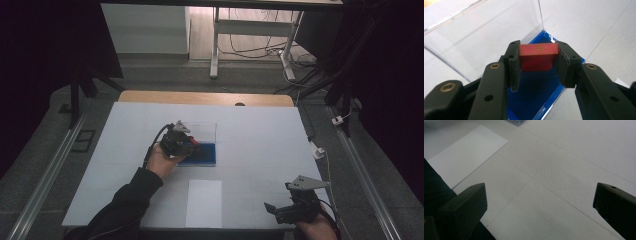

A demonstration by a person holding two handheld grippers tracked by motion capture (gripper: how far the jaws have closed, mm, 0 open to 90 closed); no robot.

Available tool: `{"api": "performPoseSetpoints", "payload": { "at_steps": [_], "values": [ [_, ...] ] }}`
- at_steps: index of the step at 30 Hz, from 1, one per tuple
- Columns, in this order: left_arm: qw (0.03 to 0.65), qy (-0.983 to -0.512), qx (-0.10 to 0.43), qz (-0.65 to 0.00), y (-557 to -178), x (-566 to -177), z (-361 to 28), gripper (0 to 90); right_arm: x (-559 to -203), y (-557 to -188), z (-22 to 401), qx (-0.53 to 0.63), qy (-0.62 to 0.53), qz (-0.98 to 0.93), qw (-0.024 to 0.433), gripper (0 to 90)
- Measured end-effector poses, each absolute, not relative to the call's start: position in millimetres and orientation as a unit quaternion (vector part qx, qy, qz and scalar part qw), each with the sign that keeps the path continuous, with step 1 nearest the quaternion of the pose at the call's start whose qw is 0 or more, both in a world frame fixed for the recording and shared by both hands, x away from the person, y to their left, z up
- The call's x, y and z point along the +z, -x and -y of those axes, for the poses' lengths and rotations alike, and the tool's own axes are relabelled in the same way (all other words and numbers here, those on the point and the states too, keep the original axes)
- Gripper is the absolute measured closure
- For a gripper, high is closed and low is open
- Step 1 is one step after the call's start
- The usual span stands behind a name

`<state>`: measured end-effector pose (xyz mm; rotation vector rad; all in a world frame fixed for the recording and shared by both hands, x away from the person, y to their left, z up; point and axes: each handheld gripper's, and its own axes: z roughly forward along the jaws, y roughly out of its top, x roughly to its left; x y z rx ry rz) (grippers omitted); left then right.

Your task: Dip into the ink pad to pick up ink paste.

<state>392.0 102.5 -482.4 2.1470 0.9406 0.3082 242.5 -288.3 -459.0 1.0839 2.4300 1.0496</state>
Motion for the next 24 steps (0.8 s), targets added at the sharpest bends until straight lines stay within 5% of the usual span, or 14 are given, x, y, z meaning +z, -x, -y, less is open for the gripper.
{"api": "performPoseSetpoints", "payload": {
  "at_steps": [24],
  "values": [
    [0.348,-0.862,0.119,-0.35,-398,-503,-81,58.4,-459,-242,288,0.362,-0.374,-0.842,0.14,0.0]
  ]
}}
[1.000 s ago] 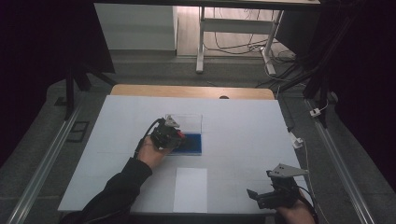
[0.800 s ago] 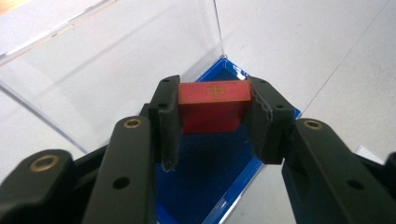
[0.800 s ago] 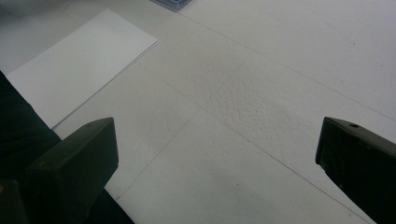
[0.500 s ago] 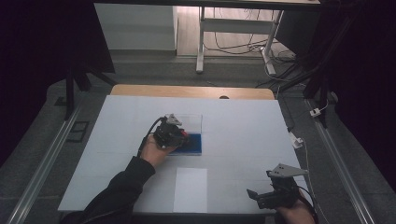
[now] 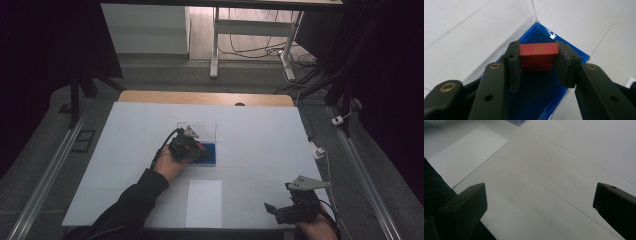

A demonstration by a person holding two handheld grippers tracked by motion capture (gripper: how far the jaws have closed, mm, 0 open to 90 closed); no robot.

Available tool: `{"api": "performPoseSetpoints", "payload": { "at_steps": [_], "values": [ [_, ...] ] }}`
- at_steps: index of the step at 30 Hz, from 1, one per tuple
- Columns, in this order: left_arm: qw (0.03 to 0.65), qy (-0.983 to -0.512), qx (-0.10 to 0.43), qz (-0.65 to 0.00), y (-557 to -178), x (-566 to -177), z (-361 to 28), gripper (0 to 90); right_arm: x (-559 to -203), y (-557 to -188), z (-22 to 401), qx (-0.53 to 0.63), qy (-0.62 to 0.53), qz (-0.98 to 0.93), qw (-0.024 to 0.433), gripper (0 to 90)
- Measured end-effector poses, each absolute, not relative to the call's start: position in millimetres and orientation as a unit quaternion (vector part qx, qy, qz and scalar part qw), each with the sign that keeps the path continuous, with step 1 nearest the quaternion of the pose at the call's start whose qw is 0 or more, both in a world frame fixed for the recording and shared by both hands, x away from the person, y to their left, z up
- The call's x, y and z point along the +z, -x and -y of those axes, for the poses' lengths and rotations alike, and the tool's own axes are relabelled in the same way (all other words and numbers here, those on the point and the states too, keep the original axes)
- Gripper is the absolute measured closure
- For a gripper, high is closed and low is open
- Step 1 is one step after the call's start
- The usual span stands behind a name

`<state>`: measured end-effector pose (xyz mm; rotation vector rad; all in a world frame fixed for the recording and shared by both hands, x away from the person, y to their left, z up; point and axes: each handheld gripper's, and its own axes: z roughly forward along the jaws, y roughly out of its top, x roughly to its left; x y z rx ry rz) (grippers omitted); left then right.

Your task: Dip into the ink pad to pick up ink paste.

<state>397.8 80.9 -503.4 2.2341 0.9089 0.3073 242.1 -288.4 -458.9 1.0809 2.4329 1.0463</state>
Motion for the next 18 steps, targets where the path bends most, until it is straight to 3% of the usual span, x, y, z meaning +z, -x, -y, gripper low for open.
{"api": "performPoseSetpoints", "payload": {
  "at_steps": [7,14,18],
  "values": [
    [0.35,-0.857,0.119,-0.36,-395,-506,-81,58.7,-459,-242,288,0.362,-0.375,-0.842,0.14,0.0],
    [0.335,-0.86,0.158,-0.351,-387,-507,-72,58.8,-459,-242,287,0.36,-0.375,-0.843,0.14,0.0],
    [0.342,-0.859,0.144,-0.353,-390,-508,-76,58.9,-459,-242,287,0.357,-0.374,-0.844,0.14,0.0]
  ]
}}
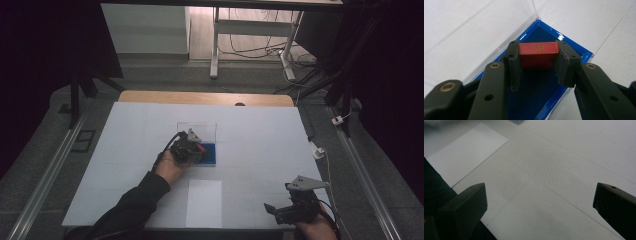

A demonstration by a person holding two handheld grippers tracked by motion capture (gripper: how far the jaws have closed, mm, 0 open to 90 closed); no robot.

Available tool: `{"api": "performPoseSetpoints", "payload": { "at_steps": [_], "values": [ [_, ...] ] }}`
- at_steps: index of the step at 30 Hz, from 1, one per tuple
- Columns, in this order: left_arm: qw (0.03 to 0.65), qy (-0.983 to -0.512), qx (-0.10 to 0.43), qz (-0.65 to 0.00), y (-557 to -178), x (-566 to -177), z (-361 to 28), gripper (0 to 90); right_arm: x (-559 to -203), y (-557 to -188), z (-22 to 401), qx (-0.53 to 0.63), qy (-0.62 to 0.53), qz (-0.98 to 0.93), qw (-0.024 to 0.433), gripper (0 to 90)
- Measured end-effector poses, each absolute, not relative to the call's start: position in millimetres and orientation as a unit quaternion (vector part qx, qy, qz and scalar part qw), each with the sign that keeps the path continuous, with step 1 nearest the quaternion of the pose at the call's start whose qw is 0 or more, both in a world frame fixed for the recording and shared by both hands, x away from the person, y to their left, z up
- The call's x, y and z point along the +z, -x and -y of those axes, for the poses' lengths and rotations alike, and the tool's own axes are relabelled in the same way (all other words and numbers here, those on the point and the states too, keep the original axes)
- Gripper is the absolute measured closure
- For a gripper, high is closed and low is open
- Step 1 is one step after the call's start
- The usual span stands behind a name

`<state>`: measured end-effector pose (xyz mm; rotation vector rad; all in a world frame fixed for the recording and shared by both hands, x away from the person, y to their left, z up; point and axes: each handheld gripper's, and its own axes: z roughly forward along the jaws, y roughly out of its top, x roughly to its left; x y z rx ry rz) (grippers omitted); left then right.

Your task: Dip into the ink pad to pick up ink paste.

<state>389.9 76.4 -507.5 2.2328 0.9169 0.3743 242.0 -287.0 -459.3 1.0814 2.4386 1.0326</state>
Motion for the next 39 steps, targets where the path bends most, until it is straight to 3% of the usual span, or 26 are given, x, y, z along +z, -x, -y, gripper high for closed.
{"api": "performPoseSetpoints", "payload": {
  "at_steps": [4,10,39],
  "values": [
    [0.355,-0.855,0.122,-0.359,-394,-509,-82,58.9,-459,-242,287,0.358,-0.376,-0.843,0.139,0.0],
    [0.338,-0.859,0.147,-0.356,-389,-507,-74,58.9,-460,-242,287,0.359,-0.375,-0.844,0.139,0.0],
    [0.365,-0.856,0.114,-0.348,-389,-491,-83,58.2,-459,-242,288,0.363,-0.372,-0.843,0.138,0.0]
  ]
}}
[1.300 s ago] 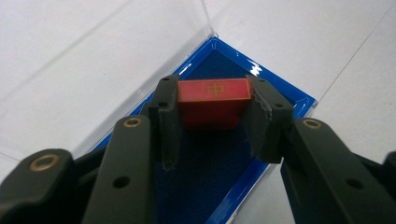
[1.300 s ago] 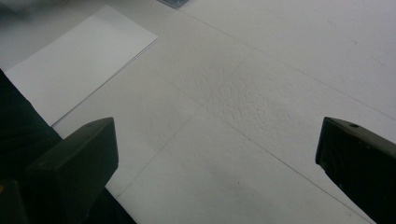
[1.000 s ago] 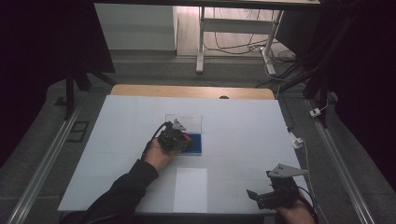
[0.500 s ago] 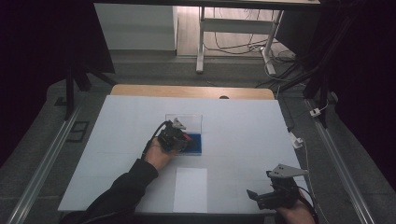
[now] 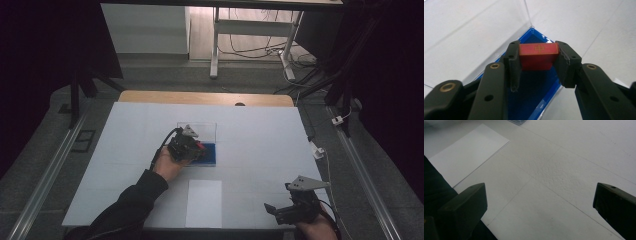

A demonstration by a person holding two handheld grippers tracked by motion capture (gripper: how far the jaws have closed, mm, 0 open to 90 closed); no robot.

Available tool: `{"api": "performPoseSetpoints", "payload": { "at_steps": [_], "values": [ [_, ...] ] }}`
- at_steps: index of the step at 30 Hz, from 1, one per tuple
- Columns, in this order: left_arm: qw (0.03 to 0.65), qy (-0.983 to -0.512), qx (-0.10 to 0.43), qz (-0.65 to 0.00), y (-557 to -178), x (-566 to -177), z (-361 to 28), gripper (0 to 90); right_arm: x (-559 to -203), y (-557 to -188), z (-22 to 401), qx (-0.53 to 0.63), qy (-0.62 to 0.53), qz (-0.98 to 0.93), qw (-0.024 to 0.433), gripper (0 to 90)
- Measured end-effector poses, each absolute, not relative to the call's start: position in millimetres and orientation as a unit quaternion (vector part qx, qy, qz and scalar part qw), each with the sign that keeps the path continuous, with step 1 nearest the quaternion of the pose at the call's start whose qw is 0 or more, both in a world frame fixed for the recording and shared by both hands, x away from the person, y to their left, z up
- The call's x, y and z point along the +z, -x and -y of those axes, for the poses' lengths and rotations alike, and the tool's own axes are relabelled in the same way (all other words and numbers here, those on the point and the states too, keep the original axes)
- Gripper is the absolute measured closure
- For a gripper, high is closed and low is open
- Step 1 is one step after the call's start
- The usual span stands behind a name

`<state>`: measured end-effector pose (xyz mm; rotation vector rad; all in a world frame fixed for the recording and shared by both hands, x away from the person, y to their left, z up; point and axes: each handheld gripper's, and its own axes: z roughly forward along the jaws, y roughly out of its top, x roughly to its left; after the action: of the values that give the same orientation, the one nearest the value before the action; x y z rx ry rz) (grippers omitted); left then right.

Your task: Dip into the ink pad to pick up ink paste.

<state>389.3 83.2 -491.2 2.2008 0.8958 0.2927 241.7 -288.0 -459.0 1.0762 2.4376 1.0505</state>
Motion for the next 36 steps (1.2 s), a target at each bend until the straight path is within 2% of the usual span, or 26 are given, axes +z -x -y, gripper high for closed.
{"api": "performPoseSetpoints", "payload": {
  "at_steps": [17,36],
  "values": [
    [0.382,-0.855,0.082,-0.341,-372,-475,-91,58.2,-459,-242,289,0.363,-0.37,-0.844,0.14,0.0],
    [0.395,-0.858,0.069,-0.319,-349,-463,-92,58.2,-458,-241,289,0.368,-0.371,-0.841,0.141,0.0]
  ]
}}
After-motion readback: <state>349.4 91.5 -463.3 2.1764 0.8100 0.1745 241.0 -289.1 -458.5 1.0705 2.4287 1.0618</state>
